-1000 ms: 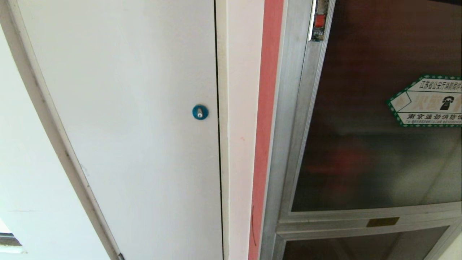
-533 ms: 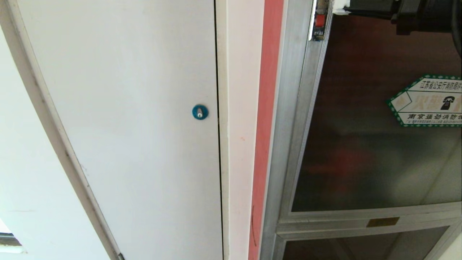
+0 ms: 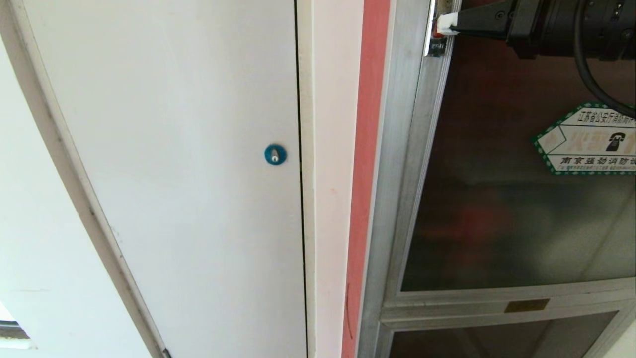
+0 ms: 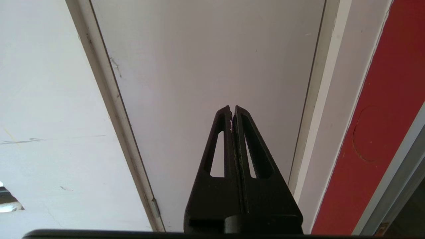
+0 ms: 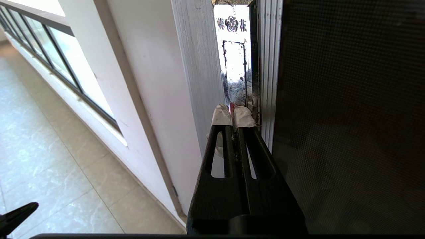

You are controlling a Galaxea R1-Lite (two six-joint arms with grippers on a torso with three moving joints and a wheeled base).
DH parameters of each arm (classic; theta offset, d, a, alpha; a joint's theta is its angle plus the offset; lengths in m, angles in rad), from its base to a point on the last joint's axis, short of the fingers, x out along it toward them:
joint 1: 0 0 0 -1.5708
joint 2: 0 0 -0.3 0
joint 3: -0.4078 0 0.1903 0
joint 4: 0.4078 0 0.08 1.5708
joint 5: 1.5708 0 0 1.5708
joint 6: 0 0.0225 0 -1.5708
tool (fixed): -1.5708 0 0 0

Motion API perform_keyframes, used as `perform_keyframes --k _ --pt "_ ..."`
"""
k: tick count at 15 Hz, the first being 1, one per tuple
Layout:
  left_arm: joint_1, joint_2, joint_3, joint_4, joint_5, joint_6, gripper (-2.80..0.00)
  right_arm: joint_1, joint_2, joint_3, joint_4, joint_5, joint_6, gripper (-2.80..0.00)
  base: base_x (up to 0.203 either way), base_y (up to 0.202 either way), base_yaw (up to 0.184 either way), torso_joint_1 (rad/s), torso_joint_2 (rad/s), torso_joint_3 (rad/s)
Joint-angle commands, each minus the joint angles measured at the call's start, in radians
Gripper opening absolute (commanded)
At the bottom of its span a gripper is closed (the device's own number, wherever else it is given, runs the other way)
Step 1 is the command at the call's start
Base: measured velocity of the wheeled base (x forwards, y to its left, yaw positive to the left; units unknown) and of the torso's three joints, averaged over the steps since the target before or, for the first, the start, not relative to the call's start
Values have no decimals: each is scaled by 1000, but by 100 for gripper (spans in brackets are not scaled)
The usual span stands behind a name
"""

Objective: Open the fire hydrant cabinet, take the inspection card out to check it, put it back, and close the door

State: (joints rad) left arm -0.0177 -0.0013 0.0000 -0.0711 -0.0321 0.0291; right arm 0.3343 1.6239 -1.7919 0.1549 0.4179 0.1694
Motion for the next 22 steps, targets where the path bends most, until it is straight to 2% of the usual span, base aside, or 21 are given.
perform_keyframes --k 1,6,12,16,22 --pt "1 0 28 -1 0 0 -280 0 11 0 0 -10 1 -280 0 0 0 0 0 0" --pt "1 0 28 -1 0 0 -280 0 24 4 0 -60 -1 -280 0 0 0 0 0 0" --pt "0 0 28 -1 0 0 -280 1 -6 11 6 -64 -1 -280 0 0 0 0 0 0" --pt "1 0 28 -1 0 0 -280 86 -85 26 20 -82 1 -280 0 0 0 0 0 0" --pt "1 0 28 -1 0 0 -280 269 -182 123 32 -432 -4 -280 0 0 0 0 0 0"
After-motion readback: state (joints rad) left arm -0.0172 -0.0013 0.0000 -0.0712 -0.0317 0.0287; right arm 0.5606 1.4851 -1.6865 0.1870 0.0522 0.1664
